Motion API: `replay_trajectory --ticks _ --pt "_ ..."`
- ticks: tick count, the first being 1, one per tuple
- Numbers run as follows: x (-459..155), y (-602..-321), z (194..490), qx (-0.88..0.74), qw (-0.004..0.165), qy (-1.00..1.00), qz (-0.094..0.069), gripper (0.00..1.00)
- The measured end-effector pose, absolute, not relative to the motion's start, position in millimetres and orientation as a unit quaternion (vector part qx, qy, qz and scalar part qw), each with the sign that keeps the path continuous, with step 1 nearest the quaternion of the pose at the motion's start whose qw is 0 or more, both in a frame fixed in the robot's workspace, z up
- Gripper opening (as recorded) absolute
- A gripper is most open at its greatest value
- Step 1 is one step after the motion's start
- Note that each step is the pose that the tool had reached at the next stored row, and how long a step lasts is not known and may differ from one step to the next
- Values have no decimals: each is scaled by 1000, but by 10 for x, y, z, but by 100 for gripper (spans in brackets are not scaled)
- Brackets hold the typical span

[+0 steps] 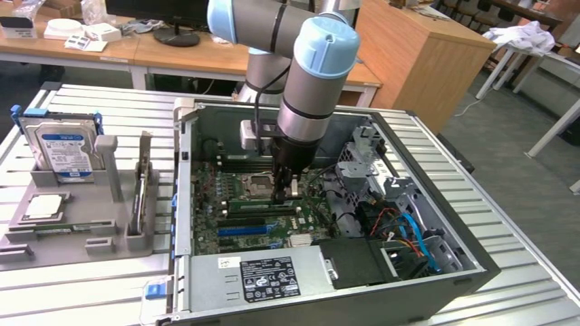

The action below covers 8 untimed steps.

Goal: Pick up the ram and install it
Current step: 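Insert the ram into the slot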

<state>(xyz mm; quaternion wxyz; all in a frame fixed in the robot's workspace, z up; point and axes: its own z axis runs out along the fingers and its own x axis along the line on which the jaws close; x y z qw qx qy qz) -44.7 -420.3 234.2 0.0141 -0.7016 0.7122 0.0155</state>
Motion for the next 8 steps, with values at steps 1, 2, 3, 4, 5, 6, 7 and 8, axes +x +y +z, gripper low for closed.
replay_trajectory --ticks 1,2,3,4,5,6,7,8 --pt "-447 -4203 2342 -702 14 712 16 11" --pt "-447 -4203 2339 -702 14 712 16 11" --pt "-447 -4202 2335 -702 14 712 16 11" --pt "-447 -4203 2336 -702 14 712 16 11" --pt "-447 -4203 2336 -702 14 712 16 11" --pt "-447 -4203 2335 -702 14 712 15 11" --pt "-447 -4203 2334 -702 14 712 16 11" --pt "-447 -4203 2334 -702 14 712 16 11"
